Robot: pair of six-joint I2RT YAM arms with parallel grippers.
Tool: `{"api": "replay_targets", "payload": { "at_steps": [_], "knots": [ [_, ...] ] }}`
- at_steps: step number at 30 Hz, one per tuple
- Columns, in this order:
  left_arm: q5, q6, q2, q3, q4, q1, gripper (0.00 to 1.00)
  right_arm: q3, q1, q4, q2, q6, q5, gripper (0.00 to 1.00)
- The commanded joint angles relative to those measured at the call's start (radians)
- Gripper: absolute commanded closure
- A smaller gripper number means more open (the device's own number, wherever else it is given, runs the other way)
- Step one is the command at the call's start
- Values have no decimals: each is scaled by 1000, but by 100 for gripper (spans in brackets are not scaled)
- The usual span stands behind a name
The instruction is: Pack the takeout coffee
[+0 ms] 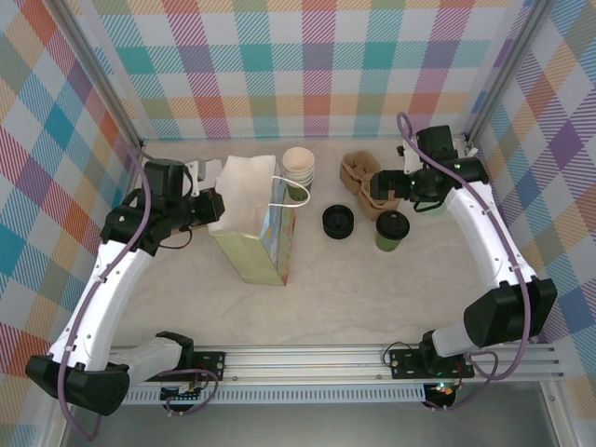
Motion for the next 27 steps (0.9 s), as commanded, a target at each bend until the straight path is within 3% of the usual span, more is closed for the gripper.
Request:
{"api": "replay_targets", "payload": {
  "at_steps": [1, 13, 17, 23, 27],
  "knots": [
    [-50, -42, 5, -12, 52, -38, 100, 10, 0, 2, 28, -1, -20, 1],
    [-108, -114, 87, -87, 194, -142, 97, 72, 32, 8, 171, -74, 16, 11],
    [-114, -116, 99, -76, 194, -149, 80, 126, 49, 0, 254, -110, 38, 14],
    [-122, -110, 76, -23, 158, -150, 47, 194, 71, -1, 373, -142, 81, 17],
    [-163, -99, 40, 23, 138, -151, 39, 228, 73, -3, 432, -146, 104, 21]
  ]
}}
